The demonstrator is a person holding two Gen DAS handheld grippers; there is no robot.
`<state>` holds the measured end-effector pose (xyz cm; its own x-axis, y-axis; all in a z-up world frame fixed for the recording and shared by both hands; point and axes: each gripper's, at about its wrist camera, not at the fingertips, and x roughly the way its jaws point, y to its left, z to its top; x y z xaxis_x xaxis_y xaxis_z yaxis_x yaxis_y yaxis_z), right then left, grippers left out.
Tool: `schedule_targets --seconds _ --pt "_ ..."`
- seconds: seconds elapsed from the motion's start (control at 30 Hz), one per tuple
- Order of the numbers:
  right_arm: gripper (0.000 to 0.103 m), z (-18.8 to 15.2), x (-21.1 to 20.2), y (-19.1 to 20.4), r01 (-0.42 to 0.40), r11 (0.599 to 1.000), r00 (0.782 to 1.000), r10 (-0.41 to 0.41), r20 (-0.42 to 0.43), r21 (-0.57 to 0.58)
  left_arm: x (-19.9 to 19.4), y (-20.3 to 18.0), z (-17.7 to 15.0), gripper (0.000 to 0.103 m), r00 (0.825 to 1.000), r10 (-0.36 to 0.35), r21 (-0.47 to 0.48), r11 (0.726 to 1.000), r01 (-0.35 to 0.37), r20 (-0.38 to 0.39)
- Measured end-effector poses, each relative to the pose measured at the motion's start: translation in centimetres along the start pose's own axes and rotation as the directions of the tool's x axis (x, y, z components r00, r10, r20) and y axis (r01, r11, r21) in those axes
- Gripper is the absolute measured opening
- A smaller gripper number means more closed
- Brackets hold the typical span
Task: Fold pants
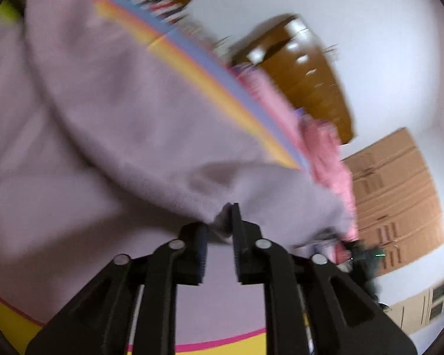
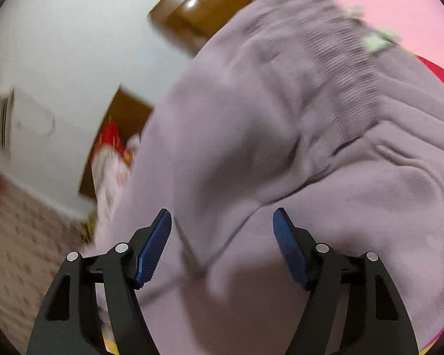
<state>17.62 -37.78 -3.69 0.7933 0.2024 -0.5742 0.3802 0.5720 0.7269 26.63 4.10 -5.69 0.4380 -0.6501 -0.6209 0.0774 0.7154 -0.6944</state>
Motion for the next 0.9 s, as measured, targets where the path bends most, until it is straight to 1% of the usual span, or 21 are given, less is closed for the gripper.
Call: schedule_targets --seconds 0.03,0.07,0.1,0.13,0.17,0.23,0.3,0.33,0.4,0.43,0.47,0.5,0.53,0.57,0.6,0.63,0.73,0.77,0.83,0.87,0.9 --pt "0.069 0.2 -0.4 0.0 0.012 1.0 1.0 -0.013 0.02 0.007 0.5 0.8 -0.2 0.02 1.0 -0.001 -0.025 1.0 0.001 -0.018" --pt "0.069 0.3 -0.7 0.1 0.026 1.0 0.999 -0.026 0.029 -0.01 0.5 1.3 -0.3 0.024 0.999 -0.037 -0.036 0.999 0.037 -0.006" --pt "0.069 0.6 -1.1 0.4 0.054 0.997 0.998 -0.052 0.042 -0.047 0.4 1.3 -0.1 0.027 0.999 -0.038 -0.026 0.999 0.038 -0.001" --pt "0.069 0.8 -1.5 0.6 0.083 0.994 0.995 -0.079 0.057 -0.076 0.4 1.1 0.2 0.036 1.0 -0.031 -0.007 0.999 0.031 0.005" --pt "0.069 1.0 -2.1 0.5 0.131 0.986 0.989 -0.122 0.089 -0.106 0.3 0.8 0.6 0.048 1.0 -0.021 0.021 1.0 0.021 0.021" --pt "0.069 1.7 -2.7 -0.1 0.167 0.979 0.981 -0.152 0.122 -0.121 0.0 0.6 1.4 0.058 0.999 -0.019 0.025 1.0 0.018 0.049" --pt "0.067 2.4 -2.7 -0.8 0.181 0.973 0.978 -0.162 0.134 -0.143 0.2 1.0 2.4 0.058 0.998 -0.039 -0.014 0.999 0.04 0.052" --pt "0.067 2.9 -2.2 -0.9 0.176 0.972 0.981 -0.16 0.112 -0.153 0.3 1.5 2.2 0.058 0.998 -0.048 -0.033 0.998 0.05 0.05" --pt "0.068 3.2 -2.2 -1.9 0.145 0.98 0.987 -0.135 0.083 -0.136 0.9 1.5 2.9 0.048 0.997 -0.073 -0.066 0.995 0.075 0.033" --pt "0.068 2.6 -2.5 -2.0 0.111 0.986 0.992 -0.103 0.065 -0.125 1.5 1.0 3.4 0.022 0.996 -0.092 -0.064 0.994 0.092 -0.003" --pt "0.068 2.3 -2.1 -1.6 0.067 0.991 0.997 -0.063 0.037 -0.117 1.5 0.9 3.3 0.009 0.994 -0.106 -0.077 0.992 0.103 -0.03" --pt "0.068 2.0 -2.4 -1.9 0.037 0.994 0.999 -0.035 0.013 -0.104 1.9 0.7 3.6 0.008 0.987 -0.147 -0.141 0.981 0.137 -0.061" --pt "0.068 1.3 -2.1 -2.0 -0.005 0.997 1.0 0.003 -0.026 -0.079 2.3 0.6 3.9 0.008 0.976 -0.204 -0.206 0.961 0.185 -0.077" --pt "0.068 0.2 -1.3 -1.5 -0.072 0.997 0.994 0.068 -0.087 -0.04 2.7 0.2 4.6 0.006 0.966 -0.243 -0.247 0.945 0.217 -0.083" --pt "0.068 -0.8 -0.5 -1.1 -0.13 0.991 0.982 0.128 -0.139 -0.01 2.9 -0.1 5.2 0.006 0.96 -0.268 -0.281 0.93 0.237 -0.08" --pt "0.068 -2.3 0.8 0.0 -0.184 0.983 0.962 0.183 -0.204 0.011 2.9 -0.5 6.0 0.006 0.957 -0.282 -0.309 0.918 0.248 -0.068" --pt "0.068 -5.1 3.7 4.3 -0.255 0.965 0.917 0.222 -0.332 -0.059 3.0 -1.2 8.0 0.006 0.939 -0.343 -0.424 0.855 0.3 -0.029" --pt "0.069 -5.7 4.5 5.1 -0.267 0.961 0.911 0.226 -0.346 -0.076 3.2 -1.6 9.0 0.006 0.931 -0.364 -0.46 0.83 0.317 -0.016" --pt "0.08 -5.9 6.6 7.1 -0.275 0.957 0.908 0.225 -0.354 -0.097 3.0 -2.3 10.3 0.006 0.929 -0.37 -0.467 0.821 0.329 0.003" --pt "0.088 -5.7 7.5 7.6 -0.278 0.956 0.916 0.233 -0.327 -0.098 3.0 -2.8 10.9 0.006 0.93 -0.367 -0.472 0.818 0.328 0.012" --pt "0.088 -5.3 8.2 8.1 -0.266 0.959 0.931 0.229 -0.283 -0.098 3.1 -3.2 11.3 0.006 0.93 -0.368 -0.477 0.815 0.329 0.012"
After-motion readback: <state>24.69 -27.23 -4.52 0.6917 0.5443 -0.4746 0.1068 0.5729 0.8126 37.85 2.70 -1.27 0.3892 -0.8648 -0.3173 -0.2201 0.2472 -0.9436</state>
